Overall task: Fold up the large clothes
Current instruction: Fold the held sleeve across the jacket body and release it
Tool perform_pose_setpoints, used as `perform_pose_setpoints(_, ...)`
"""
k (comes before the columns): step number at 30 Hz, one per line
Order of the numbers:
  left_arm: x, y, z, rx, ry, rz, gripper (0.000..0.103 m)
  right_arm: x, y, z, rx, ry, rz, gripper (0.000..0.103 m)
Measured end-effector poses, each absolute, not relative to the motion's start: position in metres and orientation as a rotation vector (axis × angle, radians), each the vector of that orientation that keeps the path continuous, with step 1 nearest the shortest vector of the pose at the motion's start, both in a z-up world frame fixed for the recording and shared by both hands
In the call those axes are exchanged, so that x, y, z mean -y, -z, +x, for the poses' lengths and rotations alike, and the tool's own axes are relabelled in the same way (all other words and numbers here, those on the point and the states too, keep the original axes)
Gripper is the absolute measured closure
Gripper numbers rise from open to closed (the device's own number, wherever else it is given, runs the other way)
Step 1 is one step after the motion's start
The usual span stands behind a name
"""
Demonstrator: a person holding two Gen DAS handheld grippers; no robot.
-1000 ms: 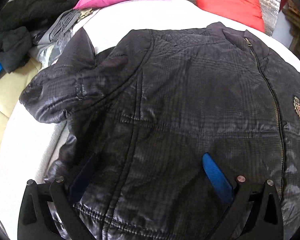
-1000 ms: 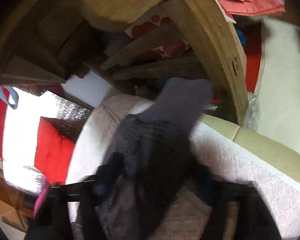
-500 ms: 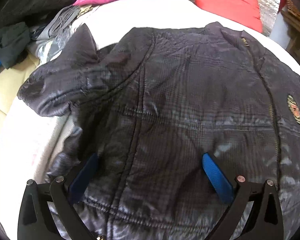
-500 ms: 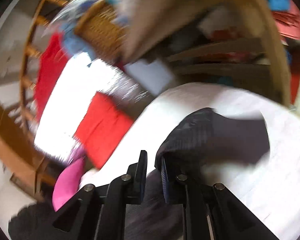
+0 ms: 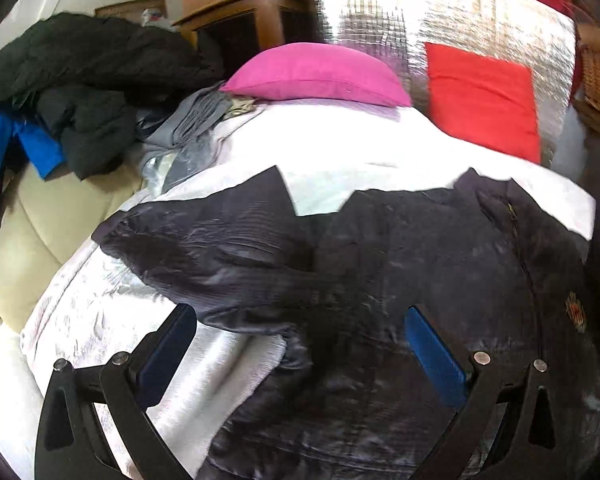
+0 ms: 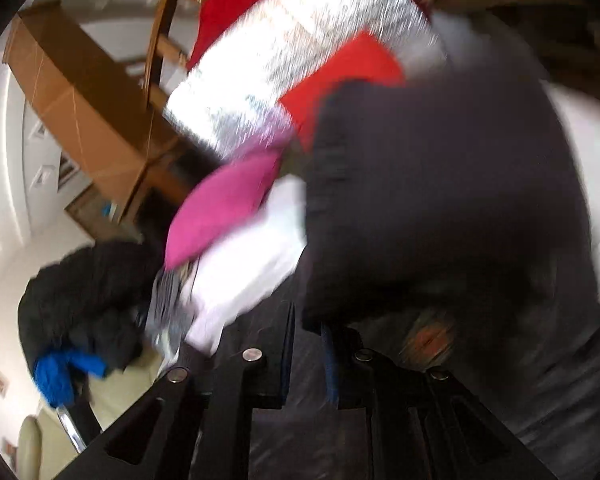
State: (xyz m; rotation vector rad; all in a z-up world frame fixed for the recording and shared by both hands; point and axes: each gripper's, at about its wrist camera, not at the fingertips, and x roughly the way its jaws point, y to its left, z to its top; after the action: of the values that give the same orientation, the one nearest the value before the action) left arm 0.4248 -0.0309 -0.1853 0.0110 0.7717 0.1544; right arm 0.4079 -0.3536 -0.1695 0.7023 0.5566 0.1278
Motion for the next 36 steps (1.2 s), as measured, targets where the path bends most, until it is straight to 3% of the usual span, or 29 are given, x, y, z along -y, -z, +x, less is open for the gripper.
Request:
perform_pose_setpoints(6,0.005,0.178,0.421,-0.783,-0.15,-0.078,0.0,0.291,0.229,0.413,-0.842,-0.265,0.698,0.085)
perform_pose_setpoints(8,0.004,0.183,0.424,-0.802,-0.125,-0.105,0.0,0.285,0.235,0.405,-0.886,-0.295,0.675,0.072)
perform_pose_setpoints(10,0.006,0.185,0.426,-0.825,-0.09,-0.132,0.0,0.29,0.23,0.399,-0.906,-0.318,0.646,0.018)
perform_pose_setpoints(11,0.005,0.186,0.428,-0.841,-0.072,-0.151,0.0,0.3,0.221,0.388,-0.869,-0.337,0.648,0.013)
perform_pose_setpoints(19,0.015,0.197,0.434,-0.91,0.02,-0.218,0.002,0.414,0.18,0.351,-0.578,-0.034,0.709,0.013)
perform_pose_setpoints(20,0.018,0.198,0.435,-0.903,0.021,-0.202,0.005,0.439,0.187,0.349,-0.577,0.038,0.726,0.014)
perform_pose_setpoints(22,0.029,0.199,0.437,-0.895,0.033,-0.143,0.024,0.478,0.203,0.35,-0.583,0.124,0.783,0.014)
perform_pose_setpoints(24,0.037,0.202,0.44,-0.899,0.07,-0.127,0.029,0.503,0.217,0.352,-0.59,0.18,0.836,0.015)
perform_pose_setpoints(31,0.055,0.212,0.455,-0.911,0.112,-0.095,0.027,0.53,0.252,0.39,-0.628,0.174,0.935,0.021)
perform_pose_setpoints(32,0.055,0.215,0.459,-0.921,0.123,-0.105,0.027,0.531,0.255,0.398,-0.649,0.158,0.917,0.022)
perform_pose_setpoints(36,0.05,0.228,0.469,-0.972,0.145,-0.154,0.027,0.521,0.271,0.422,-0.761,0.119,0.887,0.054)
